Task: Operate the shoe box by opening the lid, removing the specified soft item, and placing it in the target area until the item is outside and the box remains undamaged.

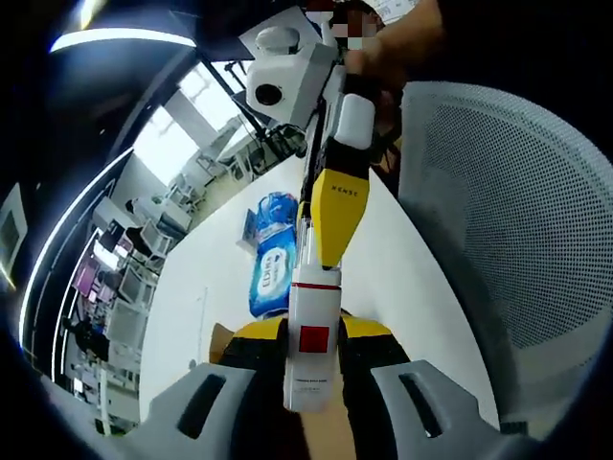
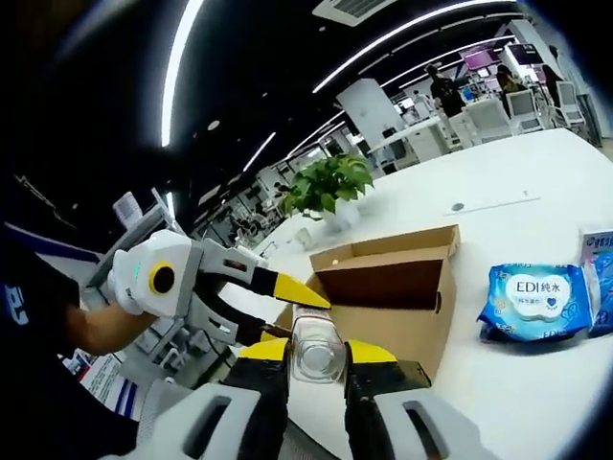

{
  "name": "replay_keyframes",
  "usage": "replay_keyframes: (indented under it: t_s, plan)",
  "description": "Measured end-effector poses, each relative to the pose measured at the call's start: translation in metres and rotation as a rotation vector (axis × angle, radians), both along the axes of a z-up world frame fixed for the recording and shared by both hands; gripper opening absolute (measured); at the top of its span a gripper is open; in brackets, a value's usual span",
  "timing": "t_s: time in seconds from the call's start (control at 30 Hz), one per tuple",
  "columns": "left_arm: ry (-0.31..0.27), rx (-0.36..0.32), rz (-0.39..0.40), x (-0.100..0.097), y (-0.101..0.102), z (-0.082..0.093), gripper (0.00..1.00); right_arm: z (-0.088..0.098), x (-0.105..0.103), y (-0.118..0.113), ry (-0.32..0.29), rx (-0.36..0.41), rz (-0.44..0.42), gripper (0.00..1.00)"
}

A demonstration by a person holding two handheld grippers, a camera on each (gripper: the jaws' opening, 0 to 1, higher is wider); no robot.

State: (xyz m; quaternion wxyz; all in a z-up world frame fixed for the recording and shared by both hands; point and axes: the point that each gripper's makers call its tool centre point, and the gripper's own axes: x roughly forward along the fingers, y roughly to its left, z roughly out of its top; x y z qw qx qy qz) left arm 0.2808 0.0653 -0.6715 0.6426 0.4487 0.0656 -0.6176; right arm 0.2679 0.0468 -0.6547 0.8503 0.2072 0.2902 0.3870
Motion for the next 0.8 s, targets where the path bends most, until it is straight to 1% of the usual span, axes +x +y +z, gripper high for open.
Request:
replay_keyframes:
  t_s: [0.17,0.3,0.4,0.5,0.7,0.8]
  plan:
    - [-0.008,0.005,-0.007,0.0,-0.001,-0.003,0.2,-0.002,-0.001,0.0,0.025,-0.003,0.004,0.16]
    - [0.009,0.002,-0.007,-0.001,-0.002,-0.005,0.21,-0.004,-0.003,-0.001,0.052,-0.001,-0.008,0.15]
    - [0.021,-0.001,-0.003,-0.001,-0.003,-0.006,0.21,-0.005,-0.003,-0.002,0.061,0.004,-0.015,0.15]
    - [0.036,-0.01,0.006,-0.001,-0.004,-0.005,0.22,-0.005,-0.002,-0.004,0.083,0.022,-0.028,0.14]
    - [0.027,-0.028,0.03,0.007,-0.004,-0.001,0.32,-0.004,-0.001,-0.005,0.09,0.03,-0.039,0.14]
    - [0.04,-0.031,0.044,0.01,-0.003,-0.001,0.39,-0.004,0.0,-0.006,0.091,0.03,-0.041,0.14]
